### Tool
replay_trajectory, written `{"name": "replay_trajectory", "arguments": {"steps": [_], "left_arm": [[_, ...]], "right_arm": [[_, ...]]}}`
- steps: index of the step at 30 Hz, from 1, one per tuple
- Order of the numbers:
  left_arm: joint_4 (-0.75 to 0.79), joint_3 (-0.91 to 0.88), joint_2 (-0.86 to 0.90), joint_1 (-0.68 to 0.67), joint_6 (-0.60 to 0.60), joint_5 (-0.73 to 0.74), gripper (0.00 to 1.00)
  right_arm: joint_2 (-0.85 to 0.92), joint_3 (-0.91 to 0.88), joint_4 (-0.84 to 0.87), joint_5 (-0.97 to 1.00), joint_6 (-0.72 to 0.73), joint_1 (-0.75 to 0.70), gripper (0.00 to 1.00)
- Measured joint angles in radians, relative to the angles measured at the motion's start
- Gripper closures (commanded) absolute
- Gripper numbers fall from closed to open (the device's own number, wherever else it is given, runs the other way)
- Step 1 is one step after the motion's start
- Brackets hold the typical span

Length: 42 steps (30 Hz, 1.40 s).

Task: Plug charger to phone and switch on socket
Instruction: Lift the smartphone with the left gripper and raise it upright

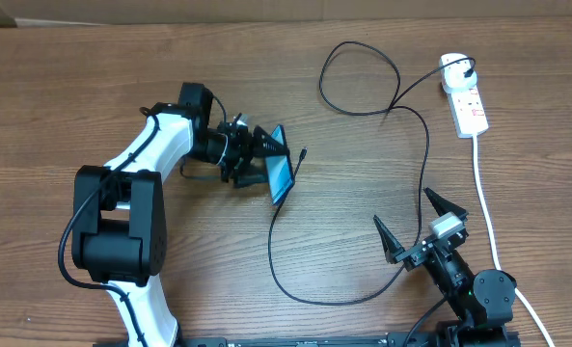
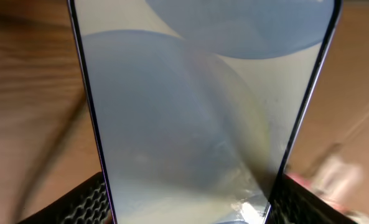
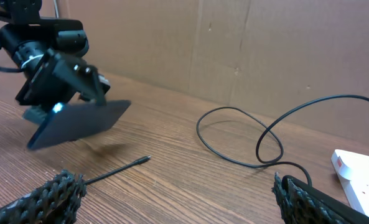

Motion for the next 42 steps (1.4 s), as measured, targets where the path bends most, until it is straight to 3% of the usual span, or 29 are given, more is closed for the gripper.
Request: {"name": "replay_trajectory", "arguments": {"steps": [9, 13, 27, 31, 42], "left_arm": [[0.314, 0.006, 0.002, -0.053, -0.371, 0.268, 0.36], [0.360, 0.006, 0.002, -0.058, -0.492, 0.377, 0.31], [0.370, 0.006, 0.002, -0.058, -0.731, 0.420, 0.31], [0.472, 0.006, 0.002, -0.058, -0.816, 0.423, 0.33], [0.531, 0.007, 0.002, -0.037, -0.881, 0.430, 0.33]], "right_arm": [[0.000, 0.000, 0.000, 0.000, 0.000, 0.000, 0.00], [0.000, 0.000, 0.000, 0.000, 0.000, 0.000, 0.00], [0.000, 0.000, 0.000, 0.000, 0.000, 0.000, 0.00], [0.000, 0.000, 0.000, 0.000, 0.000, 0.000, 0.00], [0.000, 0.000, 0.000, 0.000, 0.000, 0.000, 0.00]]}}
